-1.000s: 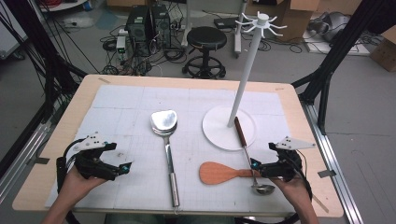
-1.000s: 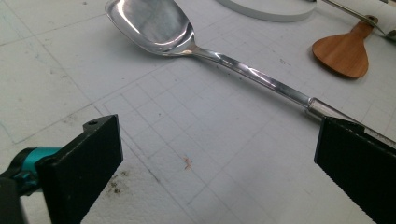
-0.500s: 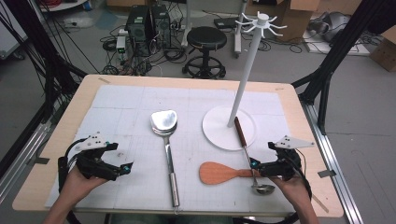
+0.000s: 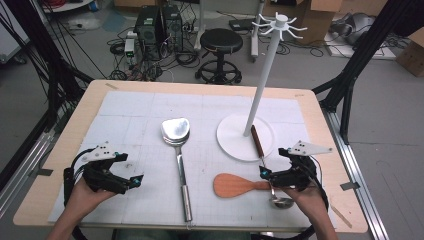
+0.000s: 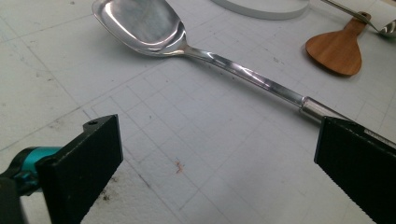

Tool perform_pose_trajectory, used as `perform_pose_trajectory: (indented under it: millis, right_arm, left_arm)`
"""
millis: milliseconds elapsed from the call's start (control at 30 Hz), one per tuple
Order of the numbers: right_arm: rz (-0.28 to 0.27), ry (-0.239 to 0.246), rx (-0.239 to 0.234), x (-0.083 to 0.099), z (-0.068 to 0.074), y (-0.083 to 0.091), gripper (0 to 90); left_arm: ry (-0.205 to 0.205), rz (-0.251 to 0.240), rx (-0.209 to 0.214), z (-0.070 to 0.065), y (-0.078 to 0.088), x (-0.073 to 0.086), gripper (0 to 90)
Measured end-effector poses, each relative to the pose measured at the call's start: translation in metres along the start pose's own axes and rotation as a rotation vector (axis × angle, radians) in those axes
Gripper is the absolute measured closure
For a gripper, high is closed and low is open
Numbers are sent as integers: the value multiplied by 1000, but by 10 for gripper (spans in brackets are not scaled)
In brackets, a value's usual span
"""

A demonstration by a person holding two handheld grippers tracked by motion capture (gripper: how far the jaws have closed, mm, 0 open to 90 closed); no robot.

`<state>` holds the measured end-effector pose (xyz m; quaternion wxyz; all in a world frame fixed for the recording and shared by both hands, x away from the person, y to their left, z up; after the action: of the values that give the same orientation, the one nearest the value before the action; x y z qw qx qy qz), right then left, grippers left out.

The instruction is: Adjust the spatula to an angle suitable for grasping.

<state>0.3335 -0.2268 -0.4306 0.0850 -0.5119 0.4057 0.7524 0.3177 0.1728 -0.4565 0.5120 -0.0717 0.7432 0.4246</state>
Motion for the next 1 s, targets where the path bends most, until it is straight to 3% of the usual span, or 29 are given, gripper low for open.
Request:
perform_pose_trajectory:
  millis: [167, 267, 367, 433, 667, 700, 1000]
  right_arm:
    - [-2, 10, -39, -13, 17, -5, 5]
    - [-10, 27, -62, -21, 27, -8, 76]
    - [-7, 36, -84, -29, 37, -15, 92]
    - [10, 47, -118, -33, 45, -21, 226]
    - [37, 64, -128, -41, 57, -39, 299]
    - [46, 75, -137, -43, 63, -45, 363]
    - [124, 135, -213, -43, 88, -73, 663]
  left_arm:
    - [-1, -1, 3, 0, 0, 0, 17]
    - [1, -2, 2, -1, 0, 0, 17]
    - [4, -4, 1, 0, 0, 0, 17]
    - [5, -6, 0, 0, 1, -1, 17]
    - [10, -13, -1, 1, 2, -1, 17]
    - [11, -13, -1, 1, 2, -1, 17]
    - [11, -18, 0, 0, 2, -2, 17]
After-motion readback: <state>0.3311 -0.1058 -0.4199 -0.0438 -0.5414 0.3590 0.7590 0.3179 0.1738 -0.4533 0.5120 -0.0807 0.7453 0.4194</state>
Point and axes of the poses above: each handheld gripper's, and its own axes: y roughly backward along the jaws, x roughly out of its underside, z roughly to its left, the point moved 10 cm from there along -y, roughly forward along the jaws, and after that the axes turned 4 degrees about -x, right-handed, at the moved point
